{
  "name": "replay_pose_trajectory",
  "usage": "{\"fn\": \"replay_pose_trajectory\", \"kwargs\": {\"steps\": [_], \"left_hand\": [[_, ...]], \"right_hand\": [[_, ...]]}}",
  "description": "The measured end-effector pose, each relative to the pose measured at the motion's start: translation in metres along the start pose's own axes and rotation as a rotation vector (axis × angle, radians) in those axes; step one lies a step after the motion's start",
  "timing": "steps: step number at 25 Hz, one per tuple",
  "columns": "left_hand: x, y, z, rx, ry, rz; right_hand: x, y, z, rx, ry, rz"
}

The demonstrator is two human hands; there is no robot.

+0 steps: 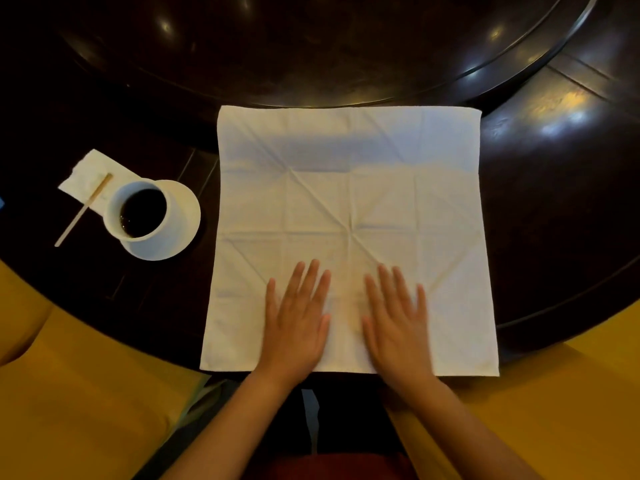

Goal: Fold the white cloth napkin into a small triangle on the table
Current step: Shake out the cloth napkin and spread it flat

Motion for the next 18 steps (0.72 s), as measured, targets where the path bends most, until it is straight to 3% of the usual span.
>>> {"fn": "replay_pose_trajectory", "kwargs": {"steps": [3, 8, 13, 16, 18], "left_hand": [[-0.009, -0.022, 0.032, 0.091, 0.064, 0.092], [0.045, -0.013, 0.026, 0.125, 0.114, 0.057], [0.082, 0.008, 0.025, 0.030, 0.381, -0.043], [0.054, 0.016, 0.072, -0.097, 0.270, -0.056], [0.032, 0.010, 0.110, -0.064, 0.143, 0.027]], "right_hand": [[0.026, -0.026, 0.027, 0.036, -0.062, 0.005], [-0.045, -0.008, 0.017, 0.093, -0.073, -0.111], [-0.099, 0.015, 0.025, 0.050, -0.365, -0.072], [-0.077, 0.020, 0.068, -0.023, -0.194, -0.097], [-0.055, 0.012, 0.106, -0.009, -0.018, -0.106]]}}
Point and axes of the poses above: each hand's wrist, its own z-axis towards the middle knuckle, its own y-axis out of the back of the hand, x = y × z, the point moved 1 cm from there along z, towards the middle knuckle, and after that the axes turned 6 degrees about x, right-handed, at the moved point
